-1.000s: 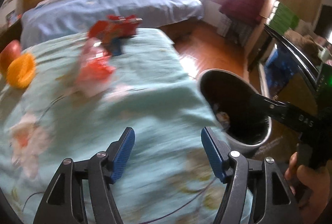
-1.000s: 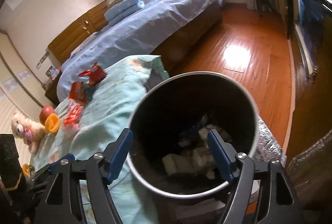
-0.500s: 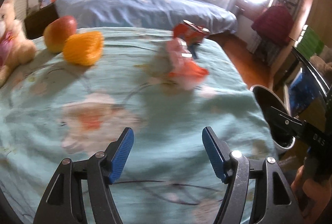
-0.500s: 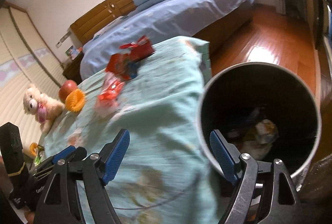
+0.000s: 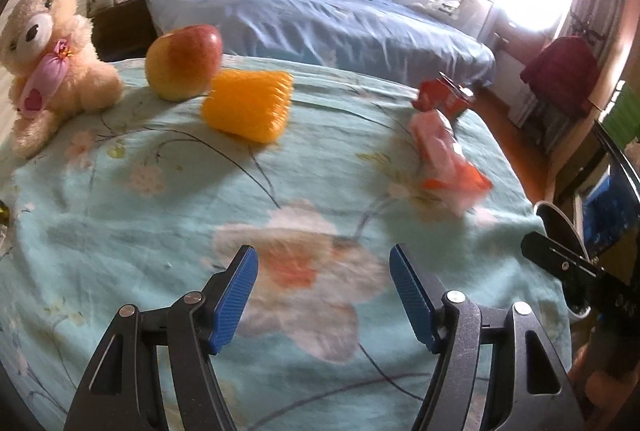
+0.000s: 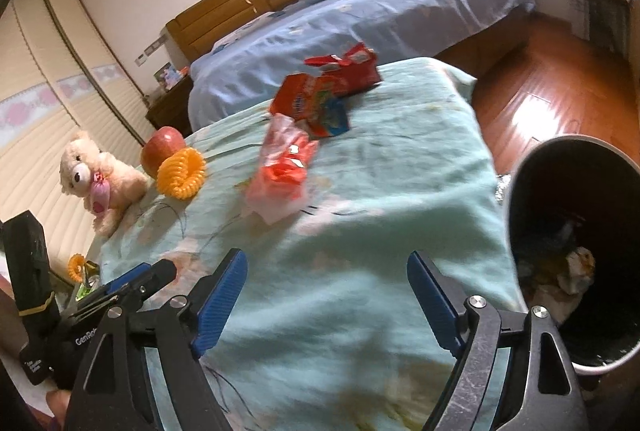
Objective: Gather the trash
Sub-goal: 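Grasp the pink-orange plastic bag with the right tool while the left tool grasps the orange mesh net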
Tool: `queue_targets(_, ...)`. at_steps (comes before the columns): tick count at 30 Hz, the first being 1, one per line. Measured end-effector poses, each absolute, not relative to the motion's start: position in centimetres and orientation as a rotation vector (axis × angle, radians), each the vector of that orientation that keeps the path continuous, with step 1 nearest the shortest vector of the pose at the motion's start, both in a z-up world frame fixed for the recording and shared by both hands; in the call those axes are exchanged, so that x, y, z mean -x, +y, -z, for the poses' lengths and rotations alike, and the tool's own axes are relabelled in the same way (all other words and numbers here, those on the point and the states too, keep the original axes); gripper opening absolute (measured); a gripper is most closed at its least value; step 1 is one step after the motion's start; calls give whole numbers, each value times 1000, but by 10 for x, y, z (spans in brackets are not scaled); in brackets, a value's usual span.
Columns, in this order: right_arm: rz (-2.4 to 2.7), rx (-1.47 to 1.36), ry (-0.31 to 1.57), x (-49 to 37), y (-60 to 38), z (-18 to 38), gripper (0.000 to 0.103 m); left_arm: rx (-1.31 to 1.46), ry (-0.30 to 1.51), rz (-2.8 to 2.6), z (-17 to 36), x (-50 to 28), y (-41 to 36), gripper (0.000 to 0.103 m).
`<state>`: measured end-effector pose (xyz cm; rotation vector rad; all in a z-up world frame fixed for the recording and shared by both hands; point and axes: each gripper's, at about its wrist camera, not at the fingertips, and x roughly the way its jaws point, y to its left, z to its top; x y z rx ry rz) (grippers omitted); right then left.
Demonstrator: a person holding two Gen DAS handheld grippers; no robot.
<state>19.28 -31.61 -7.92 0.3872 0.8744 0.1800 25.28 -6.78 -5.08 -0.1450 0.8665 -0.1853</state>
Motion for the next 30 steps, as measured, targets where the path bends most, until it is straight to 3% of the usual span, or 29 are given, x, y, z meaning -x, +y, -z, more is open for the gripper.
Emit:
queue_targets(27,-233,-361,910,-267,-281,92,84,141,825,29,68,-364,-53,68)
queue_targets(29,-232,-346,910,-271,-277,93,84,136,833,15,72,-370,-54,65)
queue_targets(30,-232,-340,914,-273,-276,94,84,141,838,14,75,-373,-53,58)
